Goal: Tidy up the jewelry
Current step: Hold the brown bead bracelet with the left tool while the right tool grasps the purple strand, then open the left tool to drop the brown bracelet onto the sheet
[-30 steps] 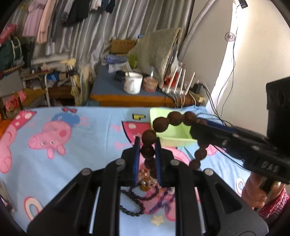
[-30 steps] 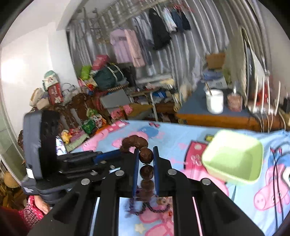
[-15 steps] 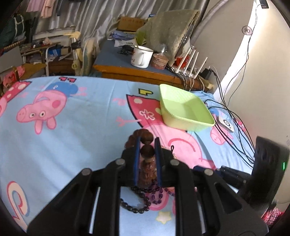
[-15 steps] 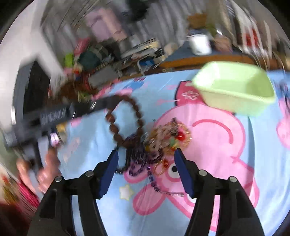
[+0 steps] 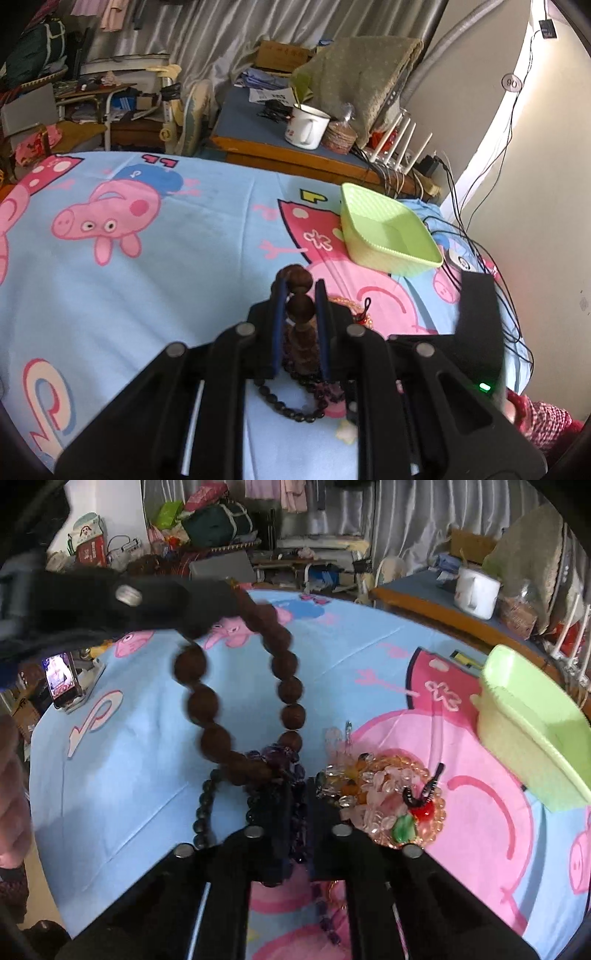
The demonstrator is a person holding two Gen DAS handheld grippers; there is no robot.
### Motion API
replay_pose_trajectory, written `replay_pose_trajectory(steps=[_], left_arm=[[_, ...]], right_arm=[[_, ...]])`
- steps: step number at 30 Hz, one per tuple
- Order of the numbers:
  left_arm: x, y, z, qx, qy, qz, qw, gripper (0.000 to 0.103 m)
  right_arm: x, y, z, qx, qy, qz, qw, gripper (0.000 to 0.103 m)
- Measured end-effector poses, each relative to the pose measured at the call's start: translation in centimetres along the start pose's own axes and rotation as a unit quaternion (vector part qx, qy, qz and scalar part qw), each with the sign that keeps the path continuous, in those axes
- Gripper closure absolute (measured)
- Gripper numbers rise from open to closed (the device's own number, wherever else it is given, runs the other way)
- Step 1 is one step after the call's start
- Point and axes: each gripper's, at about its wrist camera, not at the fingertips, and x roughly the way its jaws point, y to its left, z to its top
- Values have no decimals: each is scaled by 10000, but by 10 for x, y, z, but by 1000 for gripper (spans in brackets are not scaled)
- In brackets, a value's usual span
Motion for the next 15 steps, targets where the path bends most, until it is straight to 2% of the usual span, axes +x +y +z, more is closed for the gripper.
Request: replay_pose_trajectory(steps=[1,4,8,12,15], left_arm=[[-3,1,1,0,-37,3,10000,89],[-11,2,6,39,-150,45,9999,89],[-6,3,5,8,-104,63,9999,89],[4,0,2,-37,7,2,10000,89],[12,-5,0,52,101,190,9998,89]], right_arm=[[-1,-2,0,59,-3,61,10000,103],[-27,-9,8,263,-363,201,9988,103],[-85,-7,25,359,-1118,283,9927,103],[-146,-8,41,360,-1864,284,9814,103],[-178,-15,51,385,-2227,304,9737,103]])
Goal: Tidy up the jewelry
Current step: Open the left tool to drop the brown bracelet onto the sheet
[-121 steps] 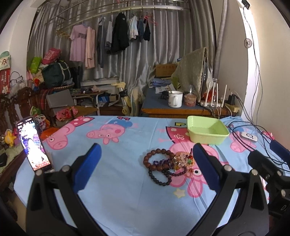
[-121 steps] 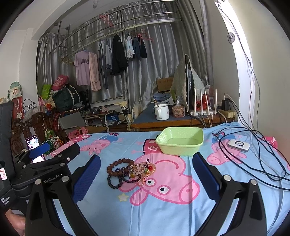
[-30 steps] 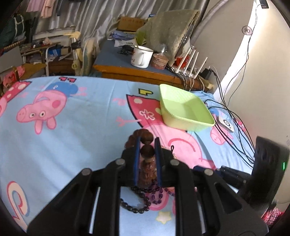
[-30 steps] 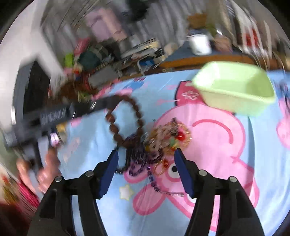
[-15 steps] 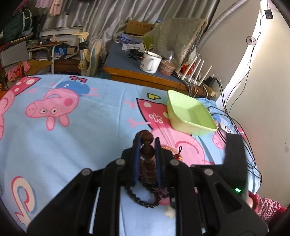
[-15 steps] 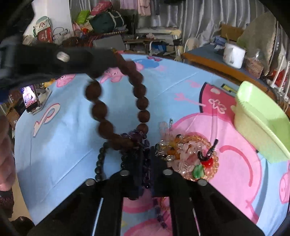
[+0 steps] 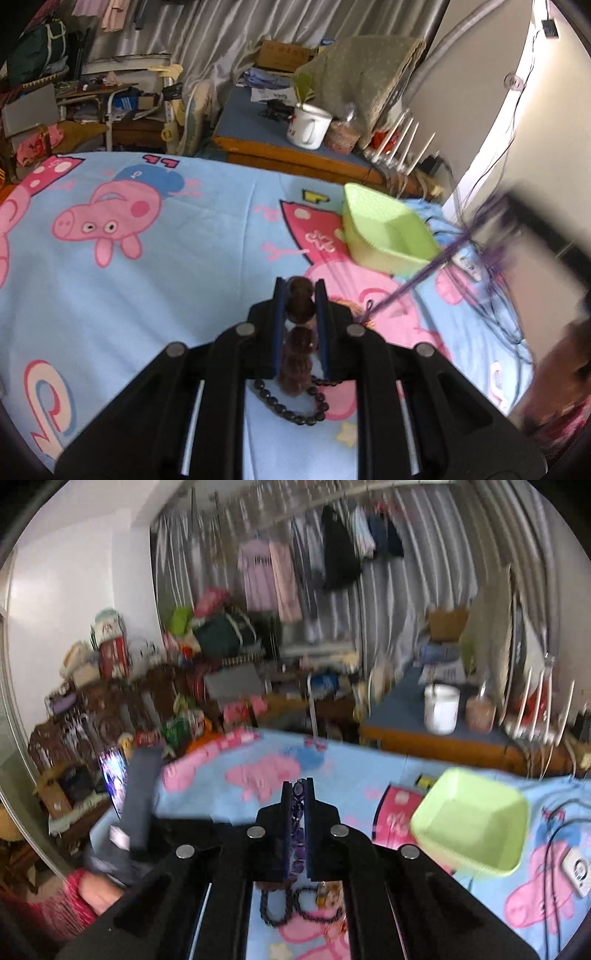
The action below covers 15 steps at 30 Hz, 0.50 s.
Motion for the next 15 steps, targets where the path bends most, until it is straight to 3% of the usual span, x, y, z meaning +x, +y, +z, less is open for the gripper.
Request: replay_pose_trajectory(steps=[2,5,7,8,10,13,15], left_arm=[[11,1,-4,21,295,421,9987,88],[4,12,-13,-311,439,293,9981,87],[-10,14,-22,-183,255,343,9989,66],[-17,15,-26,-105,178,416,9989,47],[-33,12,-27,-43,-51,437,9990,45],[-42,-6,-17,236,-241,149,9993,41],[-39,-27,-10,513,-323,-76,9981,30]], right_arm=[[-10,-3,9,33,-119,28,9999,103],[-13,-10,13,43,-156,-36,9999,103],[-11,-17,11,109,-129,-70,9998,103],[-11,-20,9,147,-112,-69,9998,103],[-8,-26,5,265,-55,-23,9996,103],[-9,-29,0,348,-25,-13,9994,103],[-10,-33,-1,425,-18,8,9991,103]])
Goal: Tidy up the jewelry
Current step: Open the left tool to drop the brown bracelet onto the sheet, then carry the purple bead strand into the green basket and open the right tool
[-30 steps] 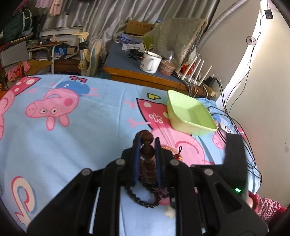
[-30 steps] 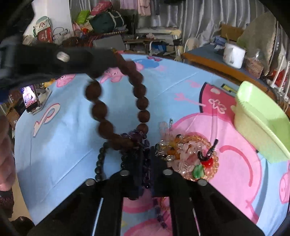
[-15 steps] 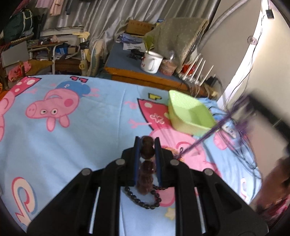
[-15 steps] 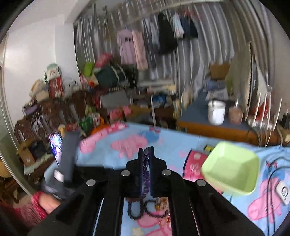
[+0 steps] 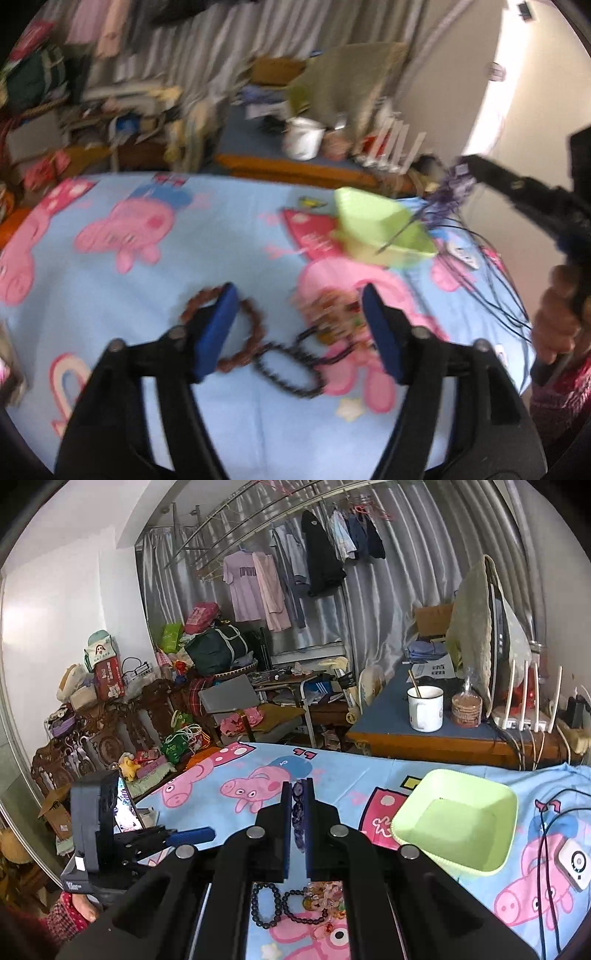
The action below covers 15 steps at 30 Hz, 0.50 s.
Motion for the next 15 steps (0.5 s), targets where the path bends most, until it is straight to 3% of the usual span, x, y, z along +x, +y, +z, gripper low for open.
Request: replay_pose_trajectory(steps=[3,8,9,11,15], left_arm=[[16,-29,9,400,52,-410,9983,30],[62,-59,25,747,199,-615,9951,32],[68,-62,27,792,244,-688,9942,59],[87,-66,38,838,463,-857,9917,97],[100,-70,71,770,342,-1040,9910,97]], right_arm=[[-5,-3,0,26,-26,-28,10000,103],[-11,-10,9,38,-122,-76,9999,103],[-13,-12,12,49,-153,-98,9998,103],[-17,-19,19,65,-241,-190,9995,103],[-19,-38,35,108,-364,-405,9985,103]])
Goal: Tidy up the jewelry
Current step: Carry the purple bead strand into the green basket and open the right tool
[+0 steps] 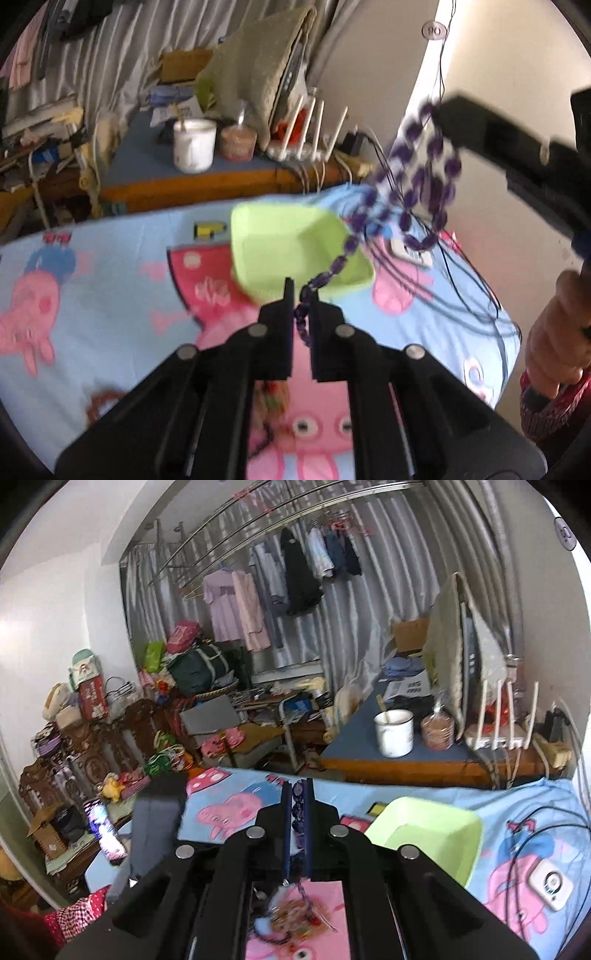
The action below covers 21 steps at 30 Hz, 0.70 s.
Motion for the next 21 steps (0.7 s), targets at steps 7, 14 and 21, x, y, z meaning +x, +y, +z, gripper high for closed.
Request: replay_pose_trajectory(steps=[7,14,21], left_arm=[[28,-8,60,115,-111,-134,9998,97],[70,-5,77,41,119,-192,9997,97],[108,12,66,-131,631,-17,9979,36]], right_arm=[[12,-50,18,180,-59,-459,9988,103],[50,-111,-2,814,471,-522,9942,103],[89,-149,-45,1607,1410,-415,9760,103]])
